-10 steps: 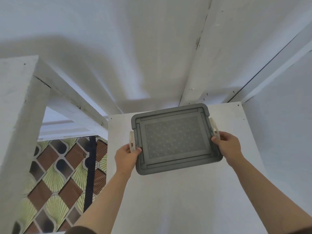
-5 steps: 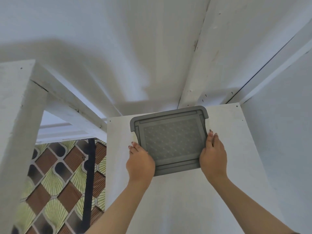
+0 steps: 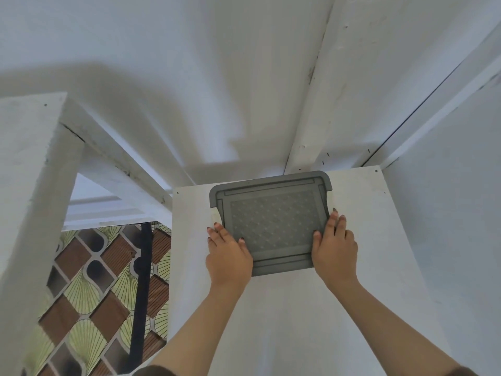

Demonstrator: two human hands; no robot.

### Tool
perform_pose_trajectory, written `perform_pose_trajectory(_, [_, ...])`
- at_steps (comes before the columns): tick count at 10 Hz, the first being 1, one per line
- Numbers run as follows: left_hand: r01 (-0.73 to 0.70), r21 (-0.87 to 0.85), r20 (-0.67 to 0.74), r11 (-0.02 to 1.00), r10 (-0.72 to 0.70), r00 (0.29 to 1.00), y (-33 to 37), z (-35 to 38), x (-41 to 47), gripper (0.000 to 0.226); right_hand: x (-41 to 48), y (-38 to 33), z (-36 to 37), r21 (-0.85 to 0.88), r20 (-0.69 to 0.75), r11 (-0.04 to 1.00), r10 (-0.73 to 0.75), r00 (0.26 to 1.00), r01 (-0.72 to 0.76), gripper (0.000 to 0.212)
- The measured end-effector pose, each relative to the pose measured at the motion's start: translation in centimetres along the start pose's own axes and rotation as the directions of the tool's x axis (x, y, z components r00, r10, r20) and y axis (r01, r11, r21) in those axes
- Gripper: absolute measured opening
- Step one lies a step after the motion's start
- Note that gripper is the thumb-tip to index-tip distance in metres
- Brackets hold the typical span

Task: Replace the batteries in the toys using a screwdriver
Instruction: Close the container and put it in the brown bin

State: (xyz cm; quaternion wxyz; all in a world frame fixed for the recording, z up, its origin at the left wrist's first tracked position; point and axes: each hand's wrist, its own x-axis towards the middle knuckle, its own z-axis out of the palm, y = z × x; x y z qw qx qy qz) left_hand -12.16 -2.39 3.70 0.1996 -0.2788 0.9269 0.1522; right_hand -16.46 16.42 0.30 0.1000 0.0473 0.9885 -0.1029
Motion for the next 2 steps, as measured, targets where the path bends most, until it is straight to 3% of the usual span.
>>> perform_pose_trajectory(1, [-0.009, -0.136, 0.068, 0.991, 0.018, 0.998, -0.6, -0.4, 0.3, 0.062, 0.0, 0.2, -0.8, -0.009, 0.009, 1.000, -0.002, 1.000, 0.002, 0.062])
perform_pose_trajectory(2, [0.058, -0.334, 0.089, 0.941, -0.030, 0.996, -1.3, -2.2, 0.8, 0.055, 0.7, 0.1, -2.7, 0.091, 0.116, 0.995, 0.040, 0.992, -0.050, 0.060])
